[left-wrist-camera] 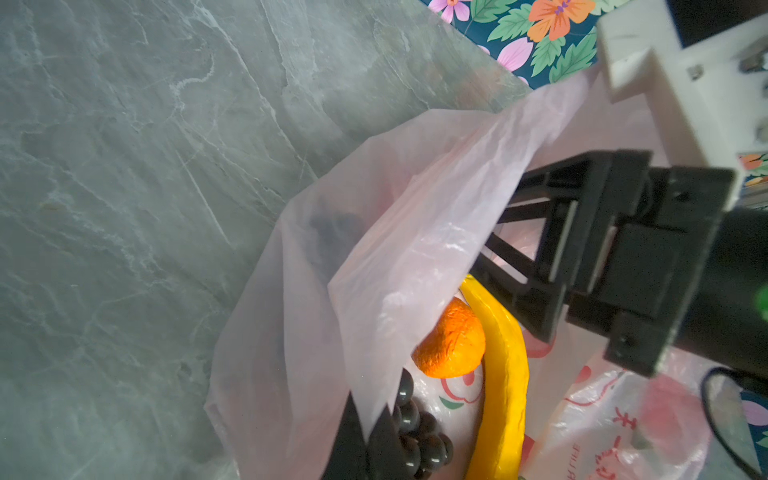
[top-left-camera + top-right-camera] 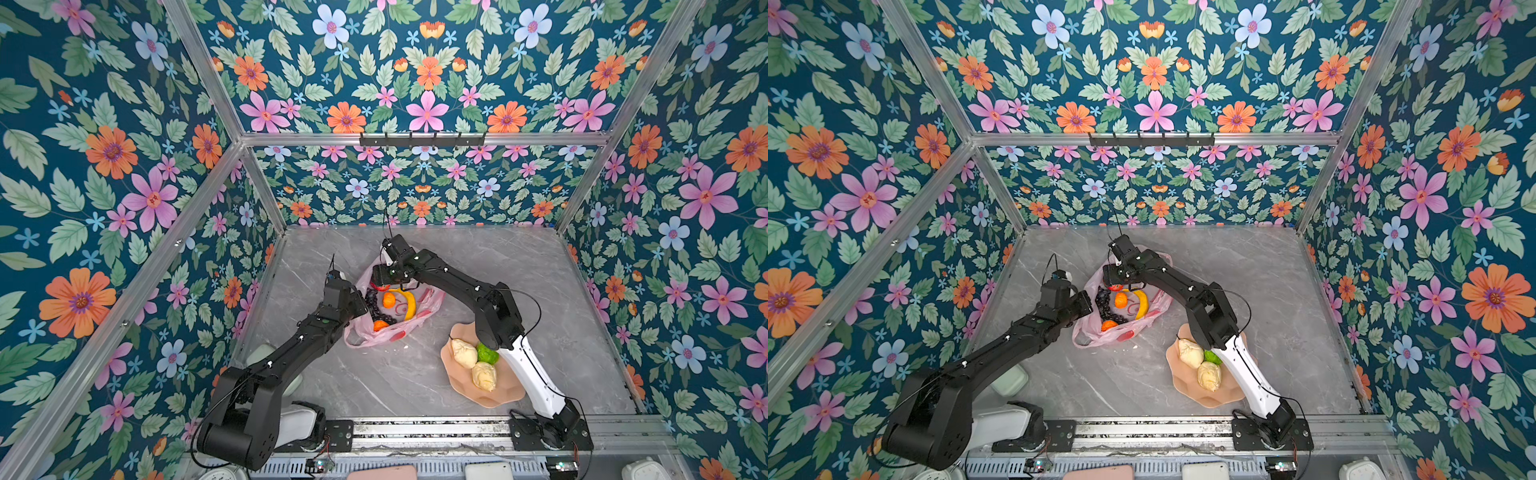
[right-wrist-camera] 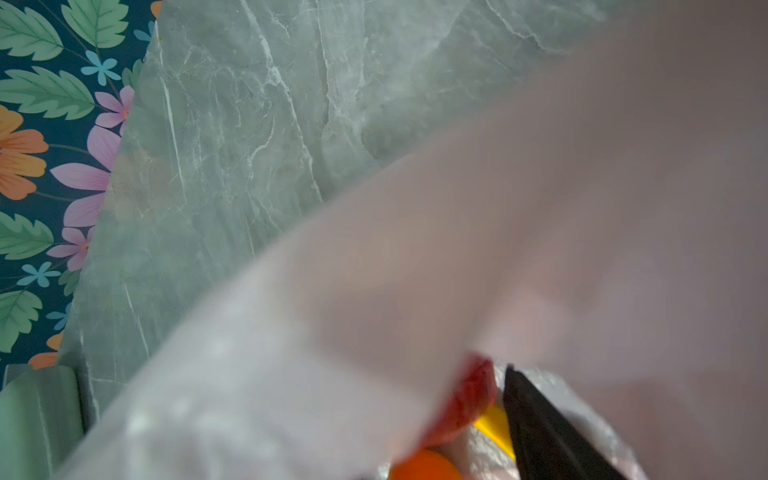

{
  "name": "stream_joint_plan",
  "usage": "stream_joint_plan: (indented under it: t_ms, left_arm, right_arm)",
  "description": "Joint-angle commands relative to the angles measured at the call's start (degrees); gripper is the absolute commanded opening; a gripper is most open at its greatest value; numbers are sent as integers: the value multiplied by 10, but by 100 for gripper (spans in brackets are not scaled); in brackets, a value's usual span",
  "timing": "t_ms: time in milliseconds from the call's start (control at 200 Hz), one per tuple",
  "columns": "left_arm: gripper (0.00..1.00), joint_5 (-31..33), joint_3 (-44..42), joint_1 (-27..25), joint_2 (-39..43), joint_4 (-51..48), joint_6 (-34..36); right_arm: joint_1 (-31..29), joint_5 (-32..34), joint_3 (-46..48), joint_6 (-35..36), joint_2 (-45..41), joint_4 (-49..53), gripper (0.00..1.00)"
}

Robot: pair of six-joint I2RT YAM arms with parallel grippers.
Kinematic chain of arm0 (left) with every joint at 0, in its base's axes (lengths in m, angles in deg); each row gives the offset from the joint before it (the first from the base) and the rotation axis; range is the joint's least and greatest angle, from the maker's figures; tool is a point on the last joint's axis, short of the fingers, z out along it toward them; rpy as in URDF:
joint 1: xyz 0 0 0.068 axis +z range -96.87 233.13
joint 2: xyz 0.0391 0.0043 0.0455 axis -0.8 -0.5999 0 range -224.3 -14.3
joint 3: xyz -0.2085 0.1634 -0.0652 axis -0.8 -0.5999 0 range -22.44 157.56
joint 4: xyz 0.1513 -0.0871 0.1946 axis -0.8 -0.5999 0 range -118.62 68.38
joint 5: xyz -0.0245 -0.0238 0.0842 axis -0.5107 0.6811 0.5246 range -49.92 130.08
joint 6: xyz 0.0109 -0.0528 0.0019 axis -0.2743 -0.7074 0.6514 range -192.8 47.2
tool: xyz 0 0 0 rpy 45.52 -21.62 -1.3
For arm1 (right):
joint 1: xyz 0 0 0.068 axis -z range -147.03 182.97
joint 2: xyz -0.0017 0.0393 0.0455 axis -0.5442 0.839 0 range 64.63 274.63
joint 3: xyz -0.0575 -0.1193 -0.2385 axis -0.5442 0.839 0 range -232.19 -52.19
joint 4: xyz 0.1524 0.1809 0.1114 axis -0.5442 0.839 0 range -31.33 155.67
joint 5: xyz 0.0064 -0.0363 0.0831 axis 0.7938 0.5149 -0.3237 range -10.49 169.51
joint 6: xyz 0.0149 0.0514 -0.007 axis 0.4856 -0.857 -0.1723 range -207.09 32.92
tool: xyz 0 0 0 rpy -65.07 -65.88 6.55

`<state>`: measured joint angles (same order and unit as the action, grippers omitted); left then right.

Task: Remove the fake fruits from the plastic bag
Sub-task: 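Move the open right gripper back into the bag over the red apple, then close the right gripper on the red apple in the bag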

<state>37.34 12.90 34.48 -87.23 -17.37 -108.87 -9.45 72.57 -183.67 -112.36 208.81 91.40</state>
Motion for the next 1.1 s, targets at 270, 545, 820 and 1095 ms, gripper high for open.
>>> stream_joint_plan:
  t_ms: [270, 545, 820, 1095]
  left_arm:
    - [0, -1, 0, 1, -5, 6, -2]
    - [0, 0, -1, 1, -4, 4, -2]
    - [0, 1, -4, 1, 6, 3, -7]
    - [0, 5, -11, 1, -1, 12, -3]
  right_arm:
    - [0, -7, -23, 3, 28, 8, 78]
    - [1, -10, -35, 1, 35, 6, 72]
    - [0, -17, 9, 13, -2, -6, 60]
    - [0, -37, 111, 16, -77, -54, 57]
